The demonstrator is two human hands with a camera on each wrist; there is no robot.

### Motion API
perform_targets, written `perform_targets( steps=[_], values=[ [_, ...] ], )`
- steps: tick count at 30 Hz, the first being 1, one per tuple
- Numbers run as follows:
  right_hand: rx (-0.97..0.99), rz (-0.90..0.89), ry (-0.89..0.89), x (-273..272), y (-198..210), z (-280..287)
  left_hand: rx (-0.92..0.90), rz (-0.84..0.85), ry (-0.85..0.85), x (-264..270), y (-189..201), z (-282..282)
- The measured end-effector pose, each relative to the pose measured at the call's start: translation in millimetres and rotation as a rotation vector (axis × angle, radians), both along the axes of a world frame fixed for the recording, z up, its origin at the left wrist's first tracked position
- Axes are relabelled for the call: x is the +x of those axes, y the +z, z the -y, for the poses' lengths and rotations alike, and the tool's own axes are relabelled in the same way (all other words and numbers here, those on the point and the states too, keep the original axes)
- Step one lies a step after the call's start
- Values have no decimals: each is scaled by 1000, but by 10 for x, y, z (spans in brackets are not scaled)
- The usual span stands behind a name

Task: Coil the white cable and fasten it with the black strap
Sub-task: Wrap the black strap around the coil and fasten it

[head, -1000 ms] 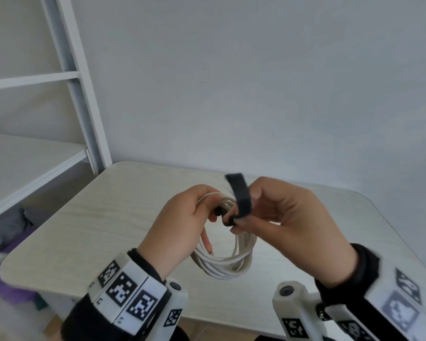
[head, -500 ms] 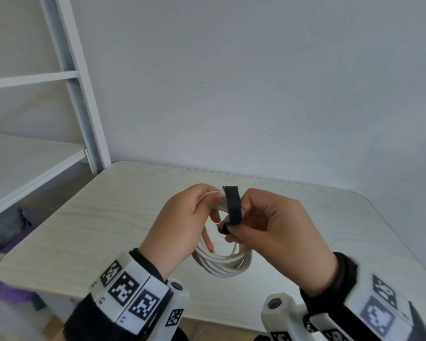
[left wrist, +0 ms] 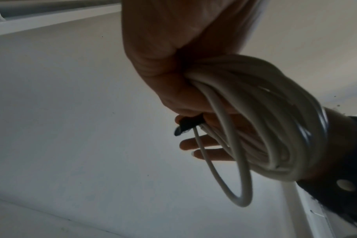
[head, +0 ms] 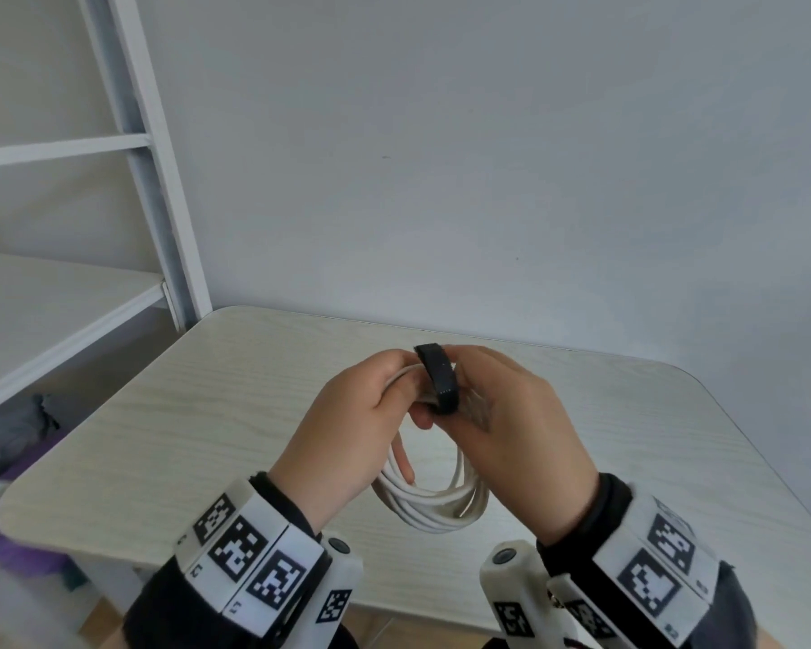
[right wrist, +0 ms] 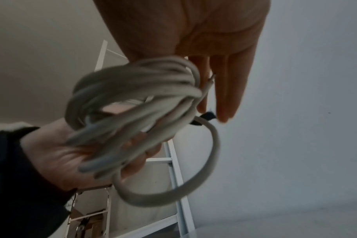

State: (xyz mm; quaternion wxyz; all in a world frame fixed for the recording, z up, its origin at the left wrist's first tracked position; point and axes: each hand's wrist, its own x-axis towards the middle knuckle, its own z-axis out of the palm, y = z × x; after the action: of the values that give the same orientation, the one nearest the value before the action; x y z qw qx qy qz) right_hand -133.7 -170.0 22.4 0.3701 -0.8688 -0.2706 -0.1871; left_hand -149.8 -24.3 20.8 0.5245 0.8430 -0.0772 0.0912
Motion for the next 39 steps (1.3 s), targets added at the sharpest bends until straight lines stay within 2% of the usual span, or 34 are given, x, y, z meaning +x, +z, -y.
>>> perform_targets(
  steps=[6, 10, 15, 22, 29, 33, 39],
  values=[
    [-53, 227, 42, 9, -28, -21, 12, -30, -17, -12, 34, -20],
    [-44, 257, 16, 18, -63, -9, 50, -26, -10, -3, 3, -25],
    [11, 173, 42, 45, -81, 3, 56, -6, 11, -24, -44, -3],
    [221, -21, 120, 2, -54, 22, 28, 37, 29, -34, -49, -8],
    [545, -303, 146, 9, -67, 10, 2, 127, 10, -62, -46, 10],
    [756, -458, 254, -1, 47, 14, -1, 159, 5, -88, -51, 24],
    [618, -267, 142, -11, 43, -1, -14, 146, 17, -103, -65, 19]
  ],
)
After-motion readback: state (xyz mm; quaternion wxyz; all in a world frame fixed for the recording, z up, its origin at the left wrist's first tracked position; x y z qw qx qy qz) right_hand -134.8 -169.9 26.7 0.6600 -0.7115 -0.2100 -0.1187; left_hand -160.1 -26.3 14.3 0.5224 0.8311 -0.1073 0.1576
